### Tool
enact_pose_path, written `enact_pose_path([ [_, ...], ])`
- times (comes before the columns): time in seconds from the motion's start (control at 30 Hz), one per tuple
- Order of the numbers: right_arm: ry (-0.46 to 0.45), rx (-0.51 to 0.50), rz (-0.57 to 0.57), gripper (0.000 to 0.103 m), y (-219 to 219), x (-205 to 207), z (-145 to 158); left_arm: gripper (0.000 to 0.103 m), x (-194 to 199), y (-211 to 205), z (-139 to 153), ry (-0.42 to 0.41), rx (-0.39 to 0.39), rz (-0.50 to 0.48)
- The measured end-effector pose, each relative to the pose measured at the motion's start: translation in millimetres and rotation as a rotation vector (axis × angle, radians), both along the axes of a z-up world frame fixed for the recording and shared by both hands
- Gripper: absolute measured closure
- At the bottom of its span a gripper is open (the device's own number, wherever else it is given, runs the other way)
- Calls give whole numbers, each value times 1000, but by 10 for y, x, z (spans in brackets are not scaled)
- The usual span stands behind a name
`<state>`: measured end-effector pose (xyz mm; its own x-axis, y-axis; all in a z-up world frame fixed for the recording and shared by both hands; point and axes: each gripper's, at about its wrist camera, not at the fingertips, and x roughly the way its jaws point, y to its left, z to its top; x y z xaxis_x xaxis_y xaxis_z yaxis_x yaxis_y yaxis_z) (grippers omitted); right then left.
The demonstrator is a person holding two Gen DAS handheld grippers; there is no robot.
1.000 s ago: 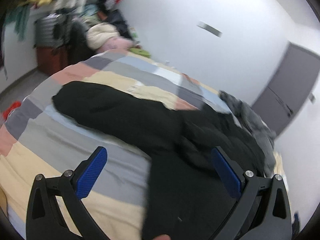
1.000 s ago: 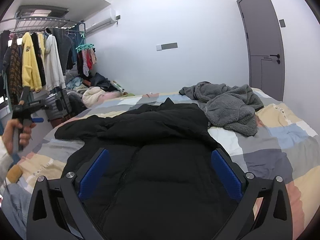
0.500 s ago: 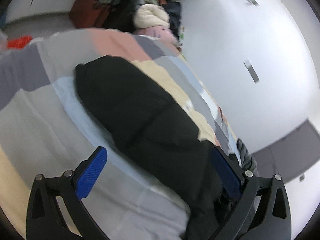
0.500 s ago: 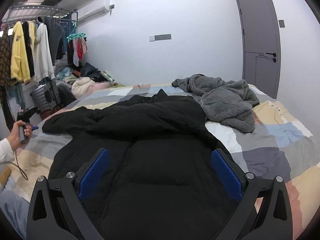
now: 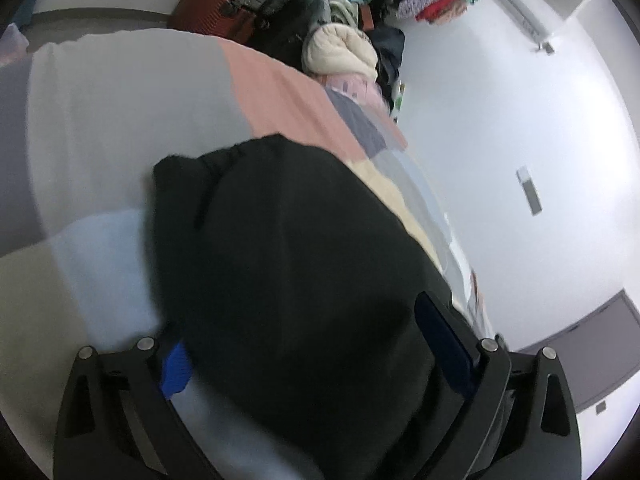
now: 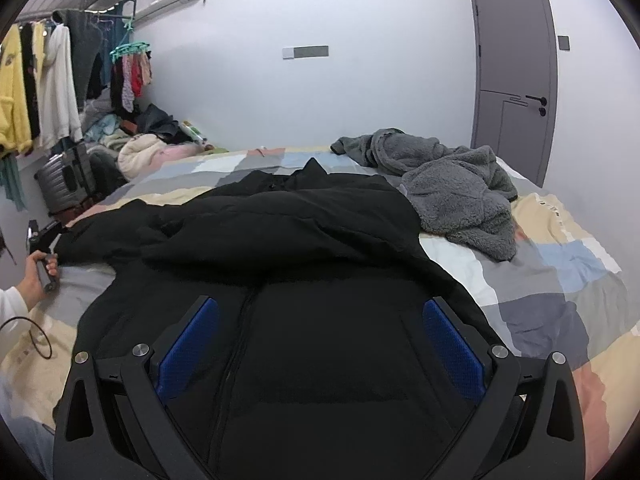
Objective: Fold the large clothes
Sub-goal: 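Reach the left tool to the other sleeve cuff and grasp it, then lift the sleeve with the left tool and fold it across the jacket body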
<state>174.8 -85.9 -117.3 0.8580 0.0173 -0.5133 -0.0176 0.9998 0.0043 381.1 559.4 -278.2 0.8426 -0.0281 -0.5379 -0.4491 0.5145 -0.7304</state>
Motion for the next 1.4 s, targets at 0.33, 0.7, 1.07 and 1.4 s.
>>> enact_pose_path([
  [0.33,22,13,6,0,-2,18,-6,71,132,-58,146,81,71,-49],
  [0.7,81,89,91,0,-142,-105,-14,97,-463,-240,1256,102,309,71],
  [1.07,28,76,131,0,-302,-428,80,100,-909,-767,2189,121,499,39],
  [1.4,-13,74,150,0,-429,-507,139,100,-963,-1443,2887,86,615,-17],
])
